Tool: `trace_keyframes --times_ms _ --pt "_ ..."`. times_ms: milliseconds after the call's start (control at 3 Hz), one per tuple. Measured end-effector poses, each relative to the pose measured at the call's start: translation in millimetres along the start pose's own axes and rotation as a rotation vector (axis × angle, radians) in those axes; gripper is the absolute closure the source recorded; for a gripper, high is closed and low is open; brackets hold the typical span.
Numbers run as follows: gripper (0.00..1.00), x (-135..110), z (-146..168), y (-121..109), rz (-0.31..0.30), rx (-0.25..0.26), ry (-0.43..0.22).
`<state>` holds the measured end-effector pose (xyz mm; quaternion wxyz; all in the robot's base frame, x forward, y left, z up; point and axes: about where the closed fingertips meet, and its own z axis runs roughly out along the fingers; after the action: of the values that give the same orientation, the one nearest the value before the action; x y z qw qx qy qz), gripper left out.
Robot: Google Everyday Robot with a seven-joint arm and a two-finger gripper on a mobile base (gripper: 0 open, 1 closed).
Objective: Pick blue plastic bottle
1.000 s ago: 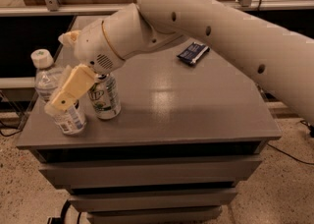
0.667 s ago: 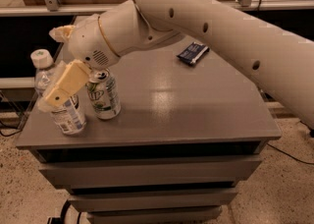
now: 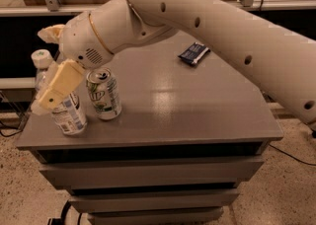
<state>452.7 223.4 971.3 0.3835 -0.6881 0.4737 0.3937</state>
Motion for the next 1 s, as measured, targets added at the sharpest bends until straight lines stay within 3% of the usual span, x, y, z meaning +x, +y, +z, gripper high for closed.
trace_keyframes --times_ms 333,667,1000 --pt "0.00 5.3 3.2 6.8 0.014 -0.034 0.038" --pt "0.17 14.4 4.0 13.1 0.036 -0.048 0.075" --pt "0.41 23.8 3.3 17.7 0.055 -0.052 0.095"
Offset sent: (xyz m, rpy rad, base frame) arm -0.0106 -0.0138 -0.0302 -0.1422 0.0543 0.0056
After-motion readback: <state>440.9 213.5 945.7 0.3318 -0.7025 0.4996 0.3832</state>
